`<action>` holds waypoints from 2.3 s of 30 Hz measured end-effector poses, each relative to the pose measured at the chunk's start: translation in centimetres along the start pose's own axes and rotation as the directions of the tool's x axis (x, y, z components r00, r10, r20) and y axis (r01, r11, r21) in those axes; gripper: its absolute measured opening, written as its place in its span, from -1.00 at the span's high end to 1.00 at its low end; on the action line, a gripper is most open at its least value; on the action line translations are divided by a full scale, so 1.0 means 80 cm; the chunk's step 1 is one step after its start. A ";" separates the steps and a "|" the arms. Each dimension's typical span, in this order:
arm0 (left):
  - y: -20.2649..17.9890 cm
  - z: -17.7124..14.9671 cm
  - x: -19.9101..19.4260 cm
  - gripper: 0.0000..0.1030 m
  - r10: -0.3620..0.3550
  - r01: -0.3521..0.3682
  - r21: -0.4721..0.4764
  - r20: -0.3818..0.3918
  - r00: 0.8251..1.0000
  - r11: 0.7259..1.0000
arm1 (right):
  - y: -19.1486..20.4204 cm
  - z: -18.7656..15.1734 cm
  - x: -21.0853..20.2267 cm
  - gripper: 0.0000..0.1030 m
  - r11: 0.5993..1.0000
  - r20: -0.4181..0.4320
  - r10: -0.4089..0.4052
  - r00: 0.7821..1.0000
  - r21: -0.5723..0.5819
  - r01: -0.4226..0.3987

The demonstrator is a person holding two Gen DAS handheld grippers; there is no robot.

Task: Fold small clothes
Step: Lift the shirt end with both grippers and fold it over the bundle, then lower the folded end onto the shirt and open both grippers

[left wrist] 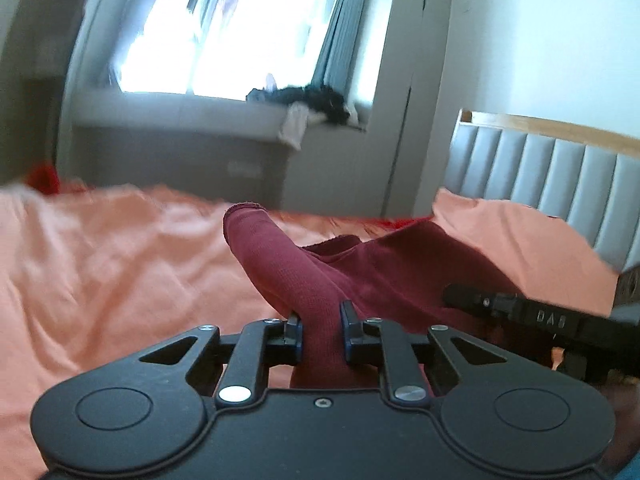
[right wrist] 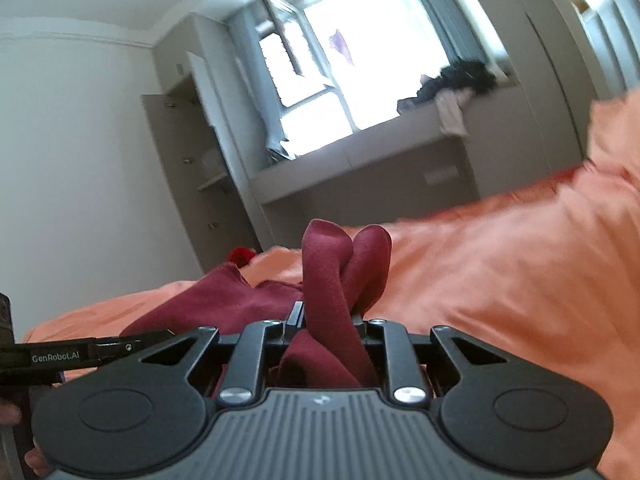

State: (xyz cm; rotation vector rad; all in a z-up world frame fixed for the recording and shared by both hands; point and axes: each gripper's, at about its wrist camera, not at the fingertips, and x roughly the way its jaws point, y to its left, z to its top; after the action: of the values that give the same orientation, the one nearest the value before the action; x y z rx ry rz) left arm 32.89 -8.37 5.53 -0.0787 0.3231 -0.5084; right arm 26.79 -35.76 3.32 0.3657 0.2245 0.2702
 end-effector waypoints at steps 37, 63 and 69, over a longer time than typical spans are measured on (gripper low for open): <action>0.057 -0.027 0.051 0.06 0.338 -0.341 0.019 -0.204 0.919 0.940 | 0.004 -0.020 0.134 -0.19 0.997 -0.179 -0.054 0.982 0.053 0.064; 0.031 -0.036 -0.018 -0.90 0.319 -0.338 -0.059 -0.214 0.923 0.939 | 0.078 -0.050 0.005 -0.99 0.899 -0.280 0.059 0.958 -0.402 -0.173; 0.026 -0.039 -0.026 -0.90 0.313 -0.332 -0.063 -0.207 0.927 0.941 | 0.087 -0.070 0.017 -0.99 0.882 -0.232 -0.131 0.964 -0.471 0.007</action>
State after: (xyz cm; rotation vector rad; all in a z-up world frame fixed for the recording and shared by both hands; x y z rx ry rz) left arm 31.16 -5.56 2.86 -0.0687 0.5425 -0.1715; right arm 25.08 -27.35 0.66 -0.1621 0.4176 0.2913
